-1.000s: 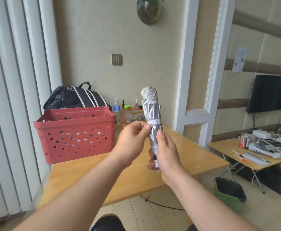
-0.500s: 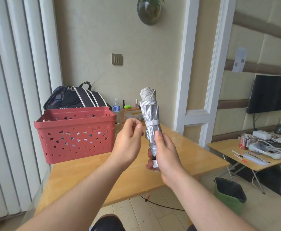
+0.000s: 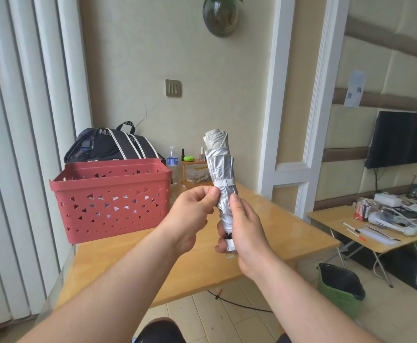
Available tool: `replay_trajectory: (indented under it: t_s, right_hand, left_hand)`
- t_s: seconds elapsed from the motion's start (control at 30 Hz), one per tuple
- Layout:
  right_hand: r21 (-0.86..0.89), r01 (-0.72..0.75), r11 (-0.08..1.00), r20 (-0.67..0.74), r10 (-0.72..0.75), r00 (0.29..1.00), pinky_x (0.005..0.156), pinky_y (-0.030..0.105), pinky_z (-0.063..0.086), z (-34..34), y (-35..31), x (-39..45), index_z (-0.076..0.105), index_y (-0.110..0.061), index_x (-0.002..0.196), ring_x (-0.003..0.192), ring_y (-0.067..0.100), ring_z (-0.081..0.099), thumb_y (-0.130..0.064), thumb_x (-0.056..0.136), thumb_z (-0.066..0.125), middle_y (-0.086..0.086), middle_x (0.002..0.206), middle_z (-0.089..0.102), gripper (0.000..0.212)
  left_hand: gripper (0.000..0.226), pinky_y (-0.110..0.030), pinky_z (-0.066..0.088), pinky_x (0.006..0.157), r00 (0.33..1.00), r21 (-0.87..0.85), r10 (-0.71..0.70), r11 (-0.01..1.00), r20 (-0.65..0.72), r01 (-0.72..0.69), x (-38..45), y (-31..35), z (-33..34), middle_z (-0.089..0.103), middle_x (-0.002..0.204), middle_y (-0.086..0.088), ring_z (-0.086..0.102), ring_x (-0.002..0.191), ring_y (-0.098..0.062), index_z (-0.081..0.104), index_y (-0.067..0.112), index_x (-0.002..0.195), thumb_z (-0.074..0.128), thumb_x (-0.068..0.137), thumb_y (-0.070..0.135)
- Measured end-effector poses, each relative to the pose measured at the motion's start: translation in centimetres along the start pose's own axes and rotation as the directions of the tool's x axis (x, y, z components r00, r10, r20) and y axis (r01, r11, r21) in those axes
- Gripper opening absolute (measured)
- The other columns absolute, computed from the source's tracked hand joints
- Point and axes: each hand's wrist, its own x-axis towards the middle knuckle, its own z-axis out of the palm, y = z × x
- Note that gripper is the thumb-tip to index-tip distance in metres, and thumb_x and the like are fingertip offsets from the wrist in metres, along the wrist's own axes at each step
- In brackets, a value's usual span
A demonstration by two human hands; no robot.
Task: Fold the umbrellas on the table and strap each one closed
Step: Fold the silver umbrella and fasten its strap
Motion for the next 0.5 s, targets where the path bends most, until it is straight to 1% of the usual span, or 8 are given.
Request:
replay_trajectory:
  t_s: [0.1,0.17,0.2,0.23,0.27,0.33,0.4,0.5]
  right_hand:
    - [0.027,-0.018,0.999,0.013,0.018,1.0,0.049,0.032,0.045,0.08,0.2,0.06,0.067,-0.024,0.099,0.044,0.021,0.043,-0.057,0.106,0.042,0.012,0.062,0.049,0.042]
    - [0.024,-0.022,0.999,0.024,0.021,0.999,0.05,0.033,0.045,0.01,0.24,0.1,0.067,-0.024,0.101,0.042,0.021,0.042,-0.057,0.107,0.04,0.011,0.061,0.049,0.042]
    - [0.02,-0.027,0.999,0.031,0.026,0.999,0.05,0.033,0.046,-0.03,0.22,0.1,0.067,-0.024,0.103,0.042,0.021,0.042,-0.057,0.107,0.039,0.011,0.061,0.049,0.043]
    - [0.017,-0.032,0.999,0.037,0.032,0.999,0.05,0.033,0.046,-0.08,0.23,0.1,0.067,-0.024,0.104,0.041,0.021,0.042,-0.057,0.107,0.039,0.011,0.061,0.049,0.043]
    - [0.017,-0.036,0.999,0.042,0.036,0.998,0.05,0.033,0.047,-0.11,0.23,0.11,0.067,-0.025,0.104,0.041,0.021,0.042,-0.057,0.107,0.039,0.01,0.061,0.049,0.042]
    - [0.021,-0.042,0.999,0.048,0.041,0.998,0.05,0.034,0.047,-0.11,0.26,0.1,0.067,-0.024,0.104,0.041,0.021,0.042,-0.056,0.107,0.04,0.01,0.061,0.049,0.042]
    - [0.018,-0.038,0.999,0.046,0.037,0.998,0.051,0.035,0.048,-0.03,0.34,0.11,0.066,-0.022,0.105,0.042,0.022,0.043,-0.055,0.107,0.041,0.01,0.062,0.05,0.042]
    - [-0.005,-0.014,1.0,0.018,0.014,1.0,0.054,0.038,0.048,0.02,0.52,0.23,0.064,-0.016,0.107,0.049,0.024,0.047,-0.054,0.106,0.048,0.009,0.065,0.051,0.041]
  left_hand:
    - [0.019,-0.036,0.035,0.076,0.982,-0.139,-0.177,0.973,0.068,0.185,-0.02,0.15,-0.18,0.064,0.083,0.013,0.047,0.088,-0.014,0.069,0.028,0.09,0.063,0.102,0.041]
    - [0.015,-0.036,0.034,0.076,0.974,-0.131,-0.208,0.967,0.088,0.219,0.04,0.27,-0.3,0.064,0.093,0.011,0.047,0.091,-0.014,0.069,0.03,0.094,0.063,0.102,0.042]
    - [0.016,-0.035,0.034,0.074,0.979,-0.098,-0.189,0.976,0.074,0.196,0.05,0.28,-0.39,0.064,0.092,0.011,0.047,0.089,-0.014,0.069,0.028,0.093,0.062,0.102,0.04]
    - [0.019,-0.033,0.035,0.071,0.991,-0.03,-0.127,0.991,0.044,0.128,0.12,0.24,-0.53,0.063,0.088,0.01,0.047,0.085,-0.014,0.069,0.026,0.091,0.061,0.104,0.036]
    - [0.022,-0.032,0.035,0.068,0.999,0.066,-0.032,0.997,0.018,0.031,0.29,0.1,-0.72,0.061,0.083,0.009,0.045,0.08,-0.013,0.069,0.022,0.088,0.059,0.106,0.032]
    - [0.027,-0.03,0.037,0.065,0.99,0.25,0.138,0.959,-0.005,-0.133,0.55,-0.21,-1.02,0.059,0.071,0.014,0.044,0.069,-0.009,0.068,0.011,0.089,0.056,0.108,0.025]
    - [0.028,-0.03,0.037,0.063,0.981,0.322,0.194,0.931,-0.034,-0.173,0.66,-0.41,-0.98,0.057,0.063,0.019,0.042,0.061,-0.008,0.067,0.008,0.09,0.054,0.108,0.024]
    - [0.024,-0.029,0.04,0.064,0.973,0.346,0.211,0.924,-0.098,-0.165,0.63,-0.53,-0.58,0.06,0.067,0.018,0.047,0.064,-0.008,0.066,0.016,0.087,0.055,0.107,0.024]
